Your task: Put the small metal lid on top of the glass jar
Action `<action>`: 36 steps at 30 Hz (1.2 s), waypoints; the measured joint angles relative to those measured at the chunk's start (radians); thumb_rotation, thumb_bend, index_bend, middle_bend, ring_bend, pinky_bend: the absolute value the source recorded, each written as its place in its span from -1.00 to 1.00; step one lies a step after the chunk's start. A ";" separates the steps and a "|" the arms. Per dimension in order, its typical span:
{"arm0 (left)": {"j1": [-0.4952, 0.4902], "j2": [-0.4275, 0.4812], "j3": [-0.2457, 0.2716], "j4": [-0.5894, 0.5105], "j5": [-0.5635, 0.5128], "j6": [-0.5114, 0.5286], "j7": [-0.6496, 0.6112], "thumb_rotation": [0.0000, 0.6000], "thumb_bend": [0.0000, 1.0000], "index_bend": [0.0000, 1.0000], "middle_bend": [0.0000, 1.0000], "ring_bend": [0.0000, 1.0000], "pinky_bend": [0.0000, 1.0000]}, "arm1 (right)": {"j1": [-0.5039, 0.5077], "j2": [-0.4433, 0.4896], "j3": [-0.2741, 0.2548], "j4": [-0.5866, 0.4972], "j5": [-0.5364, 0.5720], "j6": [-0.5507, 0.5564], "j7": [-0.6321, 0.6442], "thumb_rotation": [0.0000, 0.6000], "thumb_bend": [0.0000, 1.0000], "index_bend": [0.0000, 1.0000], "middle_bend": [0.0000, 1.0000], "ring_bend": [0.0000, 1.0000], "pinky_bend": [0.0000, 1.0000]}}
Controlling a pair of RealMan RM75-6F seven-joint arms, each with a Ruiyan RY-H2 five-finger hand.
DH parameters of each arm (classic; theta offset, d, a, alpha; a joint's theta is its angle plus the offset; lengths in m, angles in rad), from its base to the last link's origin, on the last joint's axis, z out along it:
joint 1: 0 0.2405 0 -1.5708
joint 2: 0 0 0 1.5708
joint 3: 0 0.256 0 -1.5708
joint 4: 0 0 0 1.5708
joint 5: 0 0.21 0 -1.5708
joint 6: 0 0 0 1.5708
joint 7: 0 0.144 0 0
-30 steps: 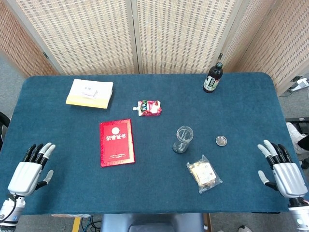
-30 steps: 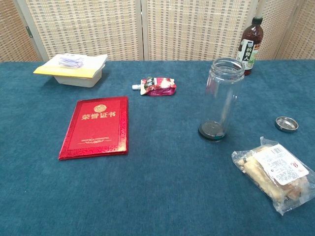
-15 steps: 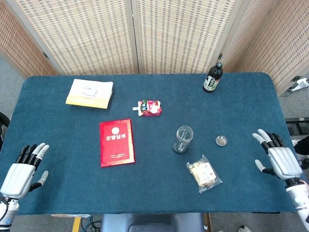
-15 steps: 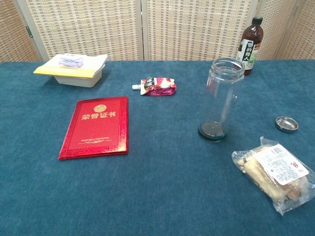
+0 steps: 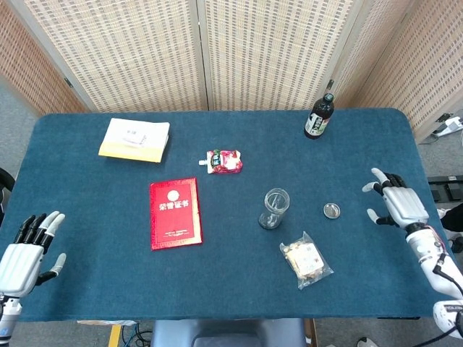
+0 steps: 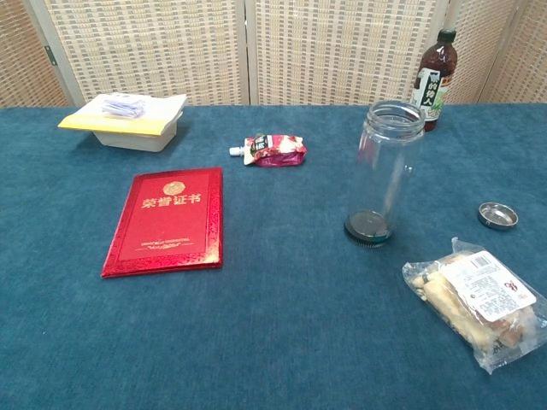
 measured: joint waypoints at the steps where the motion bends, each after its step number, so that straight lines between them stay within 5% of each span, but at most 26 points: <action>1: 0.001 0.001 0.000 0.000 0.001 0.001 -0.002 1.00 -0.25 -1.00 -0.90 -1.00 -1.00 | 0.007 -0.011 0.001 0.013 0.009 -0.013 -0.006 1.00 -0.16 -0.33 -1.00 -1.00 -1.00; 13: 0.010 0.014 -0.003 -0.002 0.009 0.022 -0.031 1.00 -0.25 -1.00 -0.90 -1.00 -1.00 | 0.074 -0.139 -0.015 0.118 0.071 -0.090 -0.086 1.00 -0.09 -0.23 -1.00 -1.00 -1.00; 36: 0.012 0.014 -0.008 -0.001 0.007 0.020 -0.026 1.00 -0.25 -1.00 -0.90 -1.00 -1.00 | 0.088 -0.153 -0.033 0.105 0.105 -0.083 -0.138 1.00 0.03 -0.18 -1.00 -1.00 -1.00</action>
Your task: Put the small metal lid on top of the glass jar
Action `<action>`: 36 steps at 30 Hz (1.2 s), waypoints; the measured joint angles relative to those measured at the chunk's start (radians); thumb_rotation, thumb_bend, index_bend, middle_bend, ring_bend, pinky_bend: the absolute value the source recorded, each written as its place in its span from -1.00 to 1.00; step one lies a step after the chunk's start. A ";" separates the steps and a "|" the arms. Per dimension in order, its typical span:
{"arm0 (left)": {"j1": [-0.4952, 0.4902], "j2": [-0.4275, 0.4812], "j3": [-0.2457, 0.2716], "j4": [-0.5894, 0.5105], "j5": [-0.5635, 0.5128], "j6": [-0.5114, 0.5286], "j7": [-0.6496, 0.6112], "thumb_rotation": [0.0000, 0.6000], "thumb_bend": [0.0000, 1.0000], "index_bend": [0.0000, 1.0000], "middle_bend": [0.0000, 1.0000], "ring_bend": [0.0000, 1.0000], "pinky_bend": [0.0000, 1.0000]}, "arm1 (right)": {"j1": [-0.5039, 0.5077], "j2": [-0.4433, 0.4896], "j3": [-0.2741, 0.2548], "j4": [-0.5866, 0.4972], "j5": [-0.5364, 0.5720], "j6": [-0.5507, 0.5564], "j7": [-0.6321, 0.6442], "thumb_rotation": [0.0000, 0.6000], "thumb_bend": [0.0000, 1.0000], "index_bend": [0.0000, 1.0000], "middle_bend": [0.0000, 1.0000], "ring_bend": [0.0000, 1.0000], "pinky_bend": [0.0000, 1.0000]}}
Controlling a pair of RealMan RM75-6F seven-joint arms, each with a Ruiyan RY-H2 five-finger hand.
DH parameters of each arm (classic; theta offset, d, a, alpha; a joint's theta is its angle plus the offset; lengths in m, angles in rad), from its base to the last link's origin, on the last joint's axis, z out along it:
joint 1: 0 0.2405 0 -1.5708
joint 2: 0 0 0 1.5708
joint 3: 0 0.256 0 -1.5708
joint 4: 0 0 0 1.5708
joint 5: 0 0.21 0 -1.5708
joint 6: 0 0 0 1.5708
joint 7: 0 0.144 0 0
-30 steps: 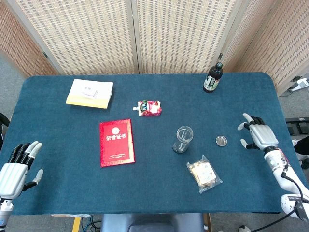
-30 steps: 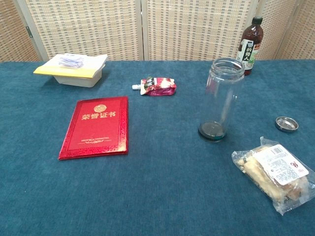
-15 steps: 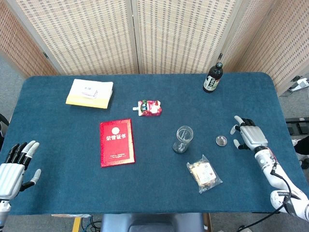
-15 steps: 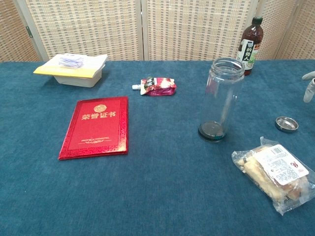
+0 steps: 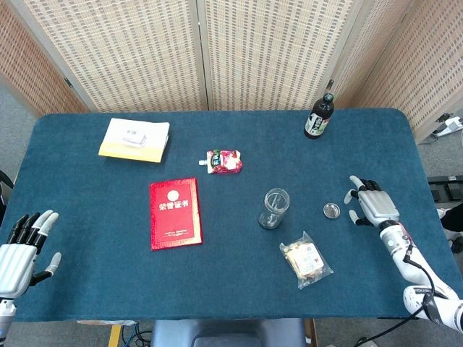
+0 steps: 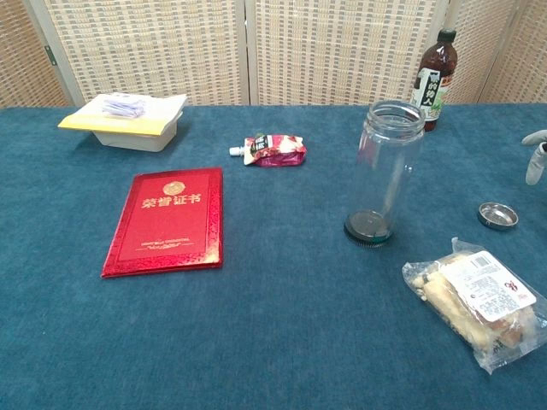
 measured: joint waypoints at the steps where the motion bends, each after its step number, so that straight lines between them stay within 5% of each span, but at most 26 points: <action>1: 0.000 0.000 0.000 0.000 0.001 0.000 0.000 1.00 -0.25 -1.00 -0.90 -1.00 -1.00 | 0.000 0.001 -0.001 -0.002 0.002 0.000 -0.002 1.00 0.03 -0.18 -1.00 -1.00 -1.00; 36: 0.003 0.004 -0.005 0.000 0.007 0.011 -0.010 1.00 -0.25 -1.00 -0.90 -1.00 -1.00 | 0.047 -0.073 -0.017 0.065 0.072 -0.044 -0.083 1.00 0.05 -0.18 -1.00 -1.00 -1.00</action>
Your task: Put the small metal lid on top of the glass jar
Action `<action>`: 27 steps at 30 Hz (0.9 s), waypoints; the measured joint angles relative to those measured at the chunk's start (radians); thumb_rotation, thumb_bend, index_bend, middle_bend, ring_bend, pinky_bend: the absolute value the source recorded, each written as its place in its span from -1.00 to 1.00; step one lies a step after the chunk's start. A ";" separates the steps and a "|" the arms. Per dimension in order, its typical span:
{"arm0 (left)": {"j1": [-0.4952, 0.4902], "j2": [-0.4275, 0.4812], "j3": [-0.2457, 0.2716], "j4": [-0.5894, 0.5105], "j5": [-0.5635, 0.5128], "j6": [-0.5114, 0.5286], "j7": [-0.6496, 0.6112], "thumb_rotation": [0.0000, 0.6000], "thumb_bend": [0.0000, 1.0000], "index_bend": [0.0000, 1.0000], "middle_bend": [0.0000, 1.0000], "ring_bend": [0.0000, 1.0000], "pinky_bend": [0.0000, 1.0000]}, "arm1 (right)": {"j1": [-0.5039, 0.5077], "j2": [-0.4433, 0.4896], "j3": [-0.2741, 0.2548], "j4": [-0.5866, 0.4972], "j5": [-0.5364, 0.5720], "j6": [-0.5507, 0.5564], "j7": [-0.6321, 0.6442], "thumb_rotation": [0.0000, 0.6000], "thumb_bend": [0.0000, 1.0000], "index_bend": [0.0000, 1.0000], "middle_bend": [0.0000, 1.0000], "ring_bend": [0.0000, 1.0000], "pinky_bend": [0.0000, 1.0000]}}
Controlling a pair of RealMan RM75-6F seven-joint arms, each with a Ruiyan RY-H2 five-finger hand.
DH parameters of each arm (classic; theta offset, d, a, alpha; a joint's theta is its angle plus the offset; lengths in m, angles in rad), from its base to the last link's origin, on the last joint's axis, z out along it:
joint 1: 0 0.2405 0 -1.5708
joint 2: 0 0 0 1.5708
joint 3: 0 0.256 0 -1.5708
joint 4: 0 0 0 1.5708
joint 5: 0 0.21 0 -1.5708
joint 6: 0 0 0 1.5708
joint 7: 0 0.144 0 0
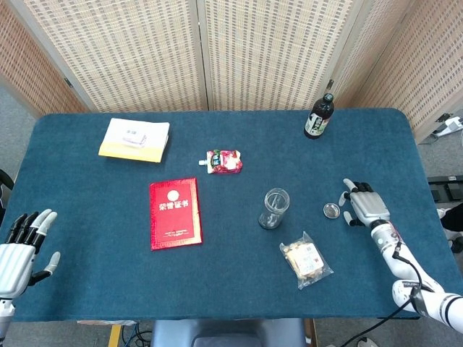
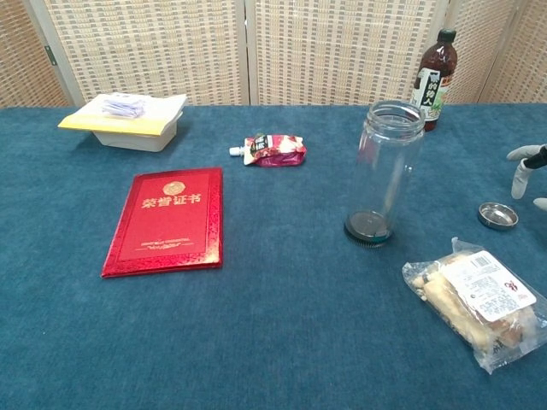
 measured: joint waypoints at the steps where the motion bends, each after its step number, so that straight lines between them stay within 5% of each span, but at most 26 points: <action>1: 0.000 0.000 0.000 0.000 0.000 0.000 0.000 1.00 -0.25 -1.00 -0.90 -1.00 -1.00 | 0.001 -0.001 0.000 0.001 0.000 0.000 0.000 1.00 0.05 -0.18 -1.00 -1.00 -1.00; 22: 0.009 0.014 -0.001 -0.002 0.008 0.020 -0.036 1.00 -0.25 -1.00 -0.90 -1.00 -1.00 | 0.020 -0.067 -0.013 0.049 0.002 -0.007 -0.034 1.00 0.08 -0.18 -1.00 -1.00 -1.00; 27: 0.010 0.016 -0.002 -0.002 0.006 0.021 -0.043 1.00 -0.25 -1.00 -0.90 -1.00 -1.00 | 0.021 -0.083 -0.013 0.062 0.001 -0.003 -0.035 1.00 0.12 -0.05 -1.00 -1.00 -1.00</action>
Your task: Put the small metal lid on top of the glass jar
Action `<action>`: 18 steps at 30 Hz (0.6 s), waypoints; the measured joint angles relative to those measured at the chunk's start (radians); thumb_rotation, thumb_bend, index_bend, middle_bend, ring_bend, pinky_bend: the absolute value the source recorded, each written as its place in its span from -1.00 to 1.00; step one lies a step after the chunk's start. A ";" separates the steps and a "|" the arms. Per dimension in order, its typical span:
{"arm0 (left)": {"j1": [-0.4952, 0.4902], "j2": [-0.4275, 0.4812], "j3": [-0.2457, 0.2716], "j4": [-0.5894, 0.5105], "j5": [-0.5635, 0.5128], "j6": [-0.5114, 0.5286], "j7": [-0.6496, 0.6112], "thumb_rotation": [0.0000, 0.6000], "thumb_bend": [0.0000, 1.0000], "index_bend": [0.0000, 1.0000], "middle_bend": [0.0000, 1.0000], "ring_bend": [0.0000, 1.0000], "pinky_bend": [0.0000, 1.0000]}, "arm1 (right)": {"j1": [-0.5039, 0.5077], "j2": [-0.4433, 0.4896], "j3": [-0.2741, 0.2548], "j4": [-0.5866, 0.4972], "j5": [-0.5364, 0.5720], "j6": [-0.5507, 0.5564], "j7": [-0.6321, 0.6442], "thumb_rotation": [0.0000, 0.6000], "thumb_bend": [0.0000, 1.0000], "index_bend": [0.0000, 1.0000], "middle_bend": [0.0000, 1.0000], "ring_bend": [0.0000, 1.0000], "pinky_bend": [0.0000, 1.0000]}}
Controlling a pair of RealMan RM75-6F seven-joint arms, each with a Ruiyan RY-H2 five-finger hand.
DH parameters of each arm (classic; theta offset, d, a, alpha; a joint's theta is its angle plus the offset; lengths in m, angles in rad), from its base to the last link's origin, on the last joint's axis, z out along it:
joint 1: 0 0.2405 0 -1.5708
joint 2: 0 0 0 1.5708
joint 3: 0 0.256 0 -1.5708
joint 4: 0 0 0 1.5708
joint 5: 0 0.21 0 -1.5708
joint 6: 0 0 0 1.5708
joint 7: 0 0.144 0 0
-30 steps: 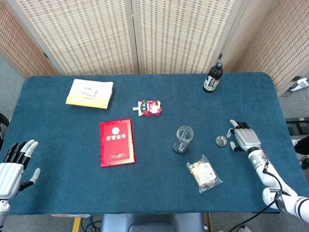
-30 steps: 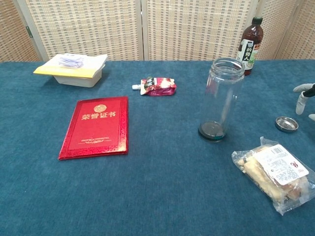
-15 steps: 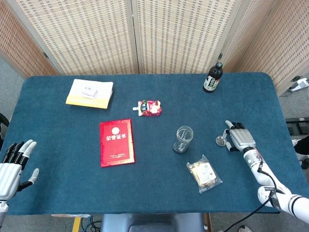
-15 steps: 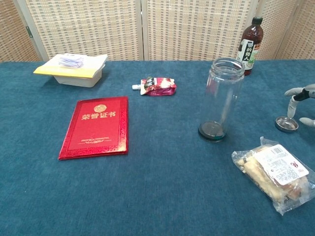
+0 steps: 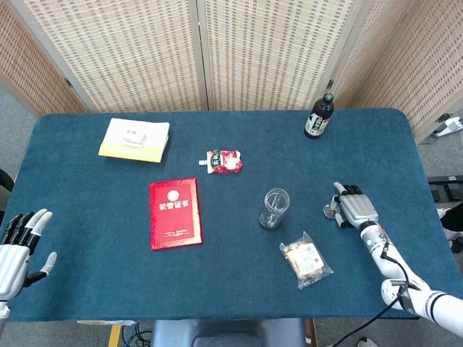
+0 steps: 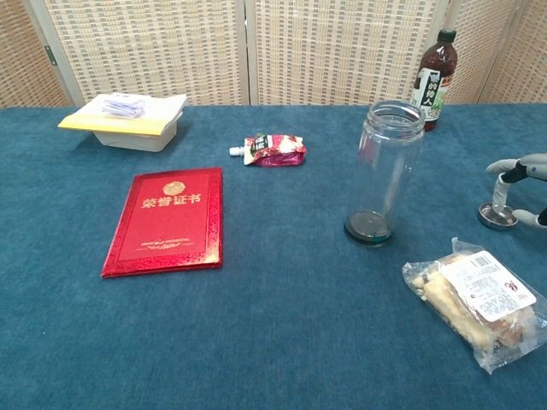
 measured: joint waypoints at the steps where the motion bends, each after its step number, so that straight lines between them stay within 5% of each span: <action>1: 0.000 0.000 -0.001 0.001 -0.001 -0.001 -0.002 1.00 -0.25 -1.00 -0.90 -1.00 -1.00 | 0.000 -0.004 0.000 0.004 -0.001 0.000 0.000 1.00 0.13 0.00 -0.99 -1.00 -1.00; 18: -0.010 -0.001 -0.010 0.006 -0.018 -0.019 -0.010 1.00 -0.25 -1.00 -0.90 -1.00 -1.00 | 0.009 0.009 0.010 -0.021 -0.011 0.017 -0.014 1.00 0.23 0.12 -0.96 -1.00 -1.00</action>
